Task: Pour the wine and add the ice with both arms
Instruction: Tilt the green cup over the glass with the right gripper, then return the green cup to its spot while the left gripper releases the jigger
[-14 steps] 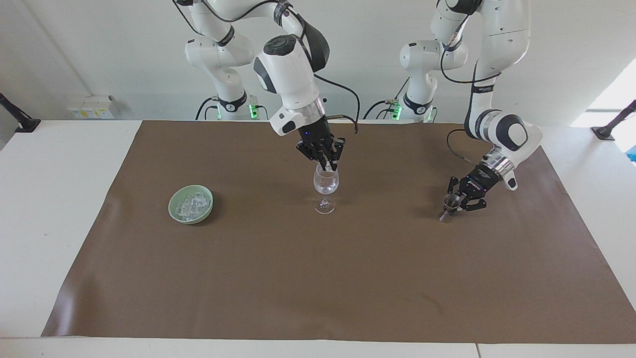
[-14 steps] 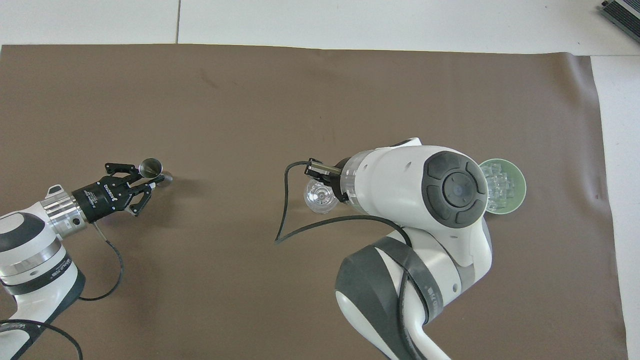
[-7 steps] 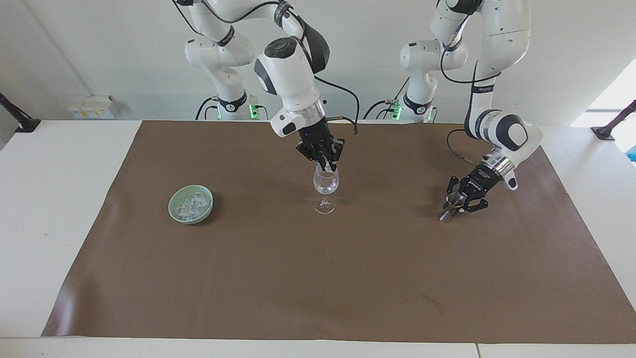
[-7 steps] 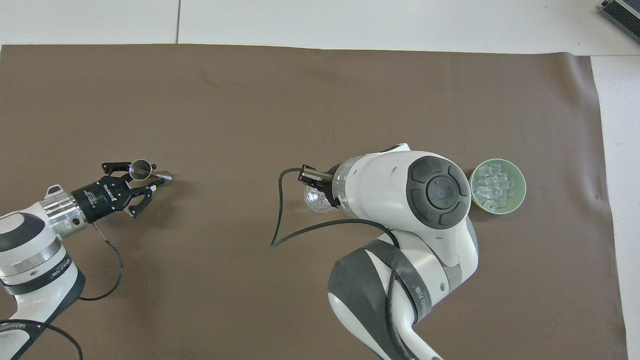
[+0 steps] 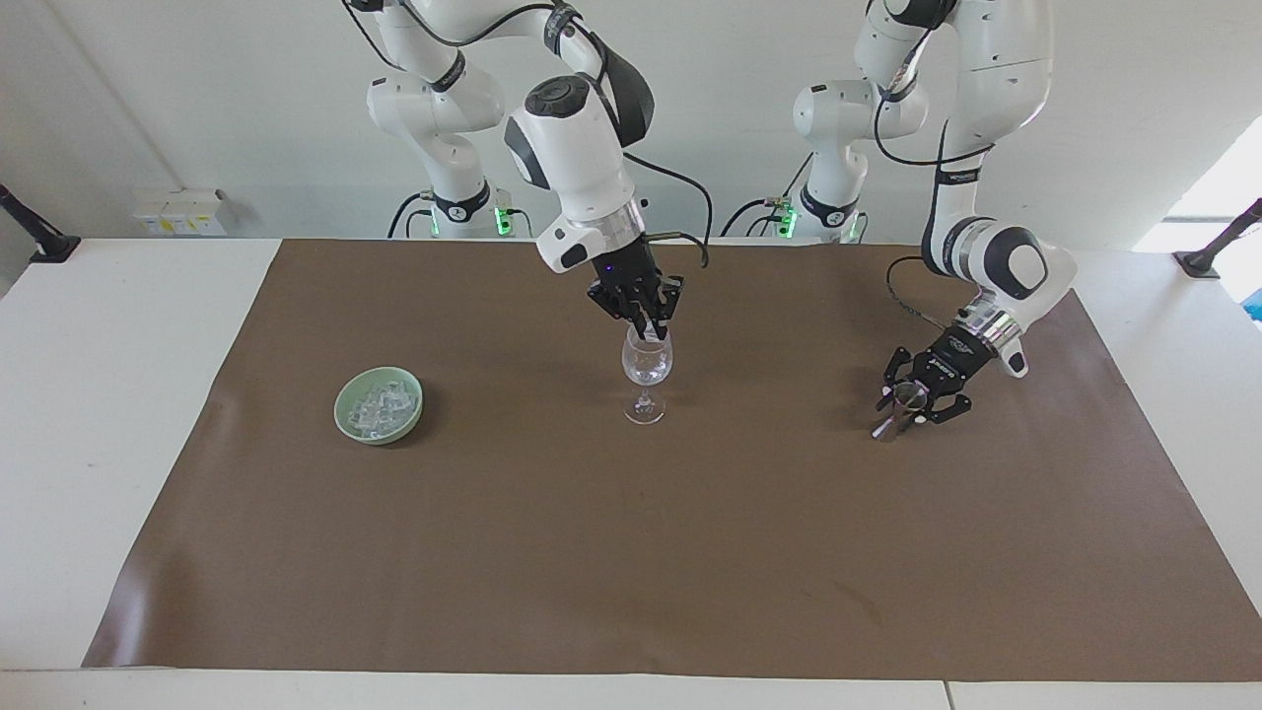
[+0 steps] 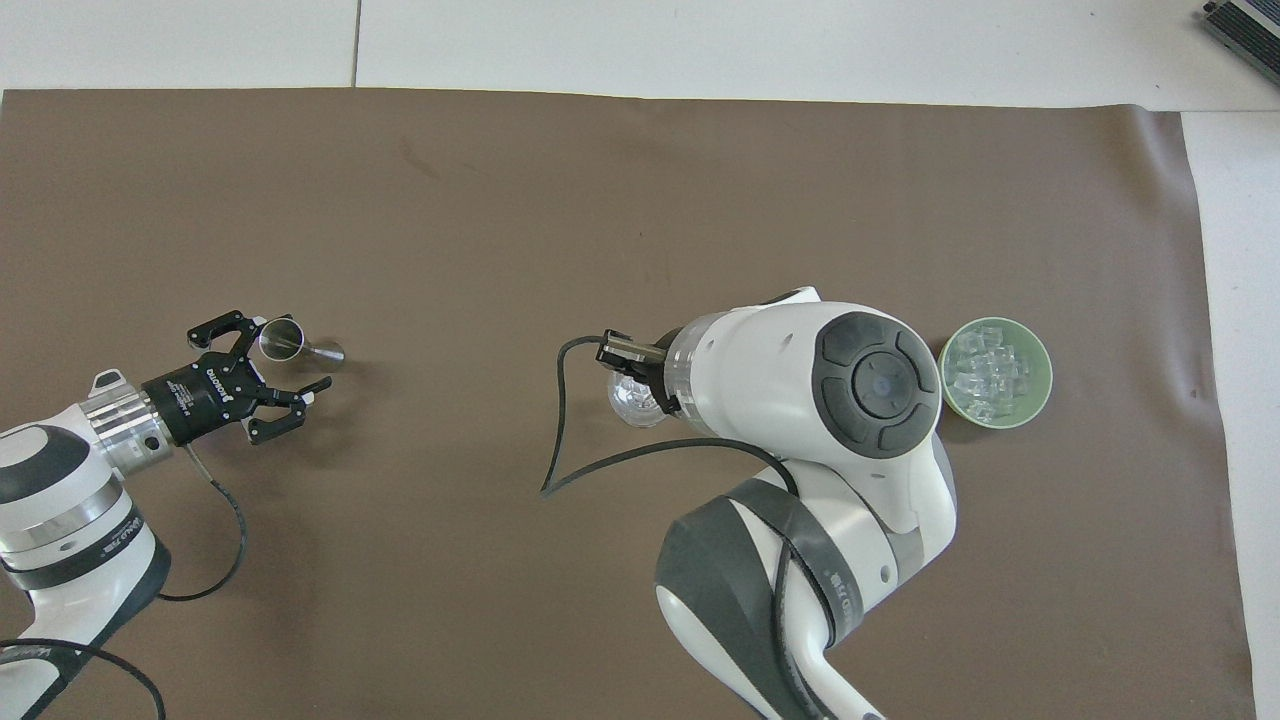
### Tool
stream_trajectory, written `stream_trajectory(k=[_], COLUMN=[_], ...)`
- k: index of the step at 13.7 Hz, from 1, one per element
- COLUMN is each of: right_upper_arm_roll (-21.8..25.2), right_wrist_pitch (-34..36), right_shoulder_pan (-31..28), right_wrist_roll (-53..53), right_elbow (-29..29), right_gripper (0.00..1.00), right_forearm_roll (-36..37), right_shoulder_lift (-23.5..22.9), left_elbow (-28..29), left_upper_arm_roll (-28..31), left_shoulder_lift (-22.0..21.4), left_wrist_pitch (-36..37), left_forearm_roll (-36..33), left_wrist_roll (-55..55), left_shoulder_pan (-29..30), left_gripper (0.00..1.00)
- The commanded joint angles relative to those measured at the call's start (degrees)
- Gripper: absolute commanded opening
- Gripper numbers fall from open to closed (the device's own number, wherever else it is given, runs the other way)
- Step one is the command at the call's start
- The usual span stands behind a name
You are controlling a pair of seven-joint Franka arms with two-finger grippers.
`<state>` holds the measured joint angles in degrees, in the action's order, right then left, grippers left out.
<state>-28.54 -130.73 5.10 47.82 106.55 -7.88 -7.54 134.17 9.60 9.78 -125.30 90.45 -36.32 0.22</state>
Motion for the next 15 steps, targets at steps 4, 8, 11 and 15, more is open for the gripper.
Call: stream_trajectory(k=[4, 8, 11, 15], right_upper_arm_roll=[-0.55, 0.67, 4.97, 11.82], right_wrist_pitch=[-0.41, -0.32, 0.03, 3.19], right_shoulder_pan=[-0.17, -0.52, -0.70, -0.70], right_wrist_roll=[2.01, 1.66, 0.87, -8.50], right_elbow=[-1.07, -2.75, -2.75, -2.75], right_gripper=[0.69, 1.00, 1.00, 1.00], right_forearm_roll=[0.32, 4.34, 10.07, 10.78], right_shoulder_lift=[0.07, 0.59, 1.04, 2.44], left_elbow=[0.04, 0.04, -1.09, -4.34], left_upper_arm_roll=[0.60, 0.86, 2.44, 4.46], left_shoulder_lift=[-0.03, -0.99, -1.52, -2.05], left_wrist_pitch=[-0.74, -0.30, 0.23, 2.24], left_forearm_roll=[0.70, -3.60, -8.51, -18.61], left_wrist_roll=[2.39, 2.39, 2.22, 2.04], left_shoulder_pan=[-0.22, 0.22, 0.22, 0.22], left_gripper=[1.00, 1.00, 1.00, 1.00])
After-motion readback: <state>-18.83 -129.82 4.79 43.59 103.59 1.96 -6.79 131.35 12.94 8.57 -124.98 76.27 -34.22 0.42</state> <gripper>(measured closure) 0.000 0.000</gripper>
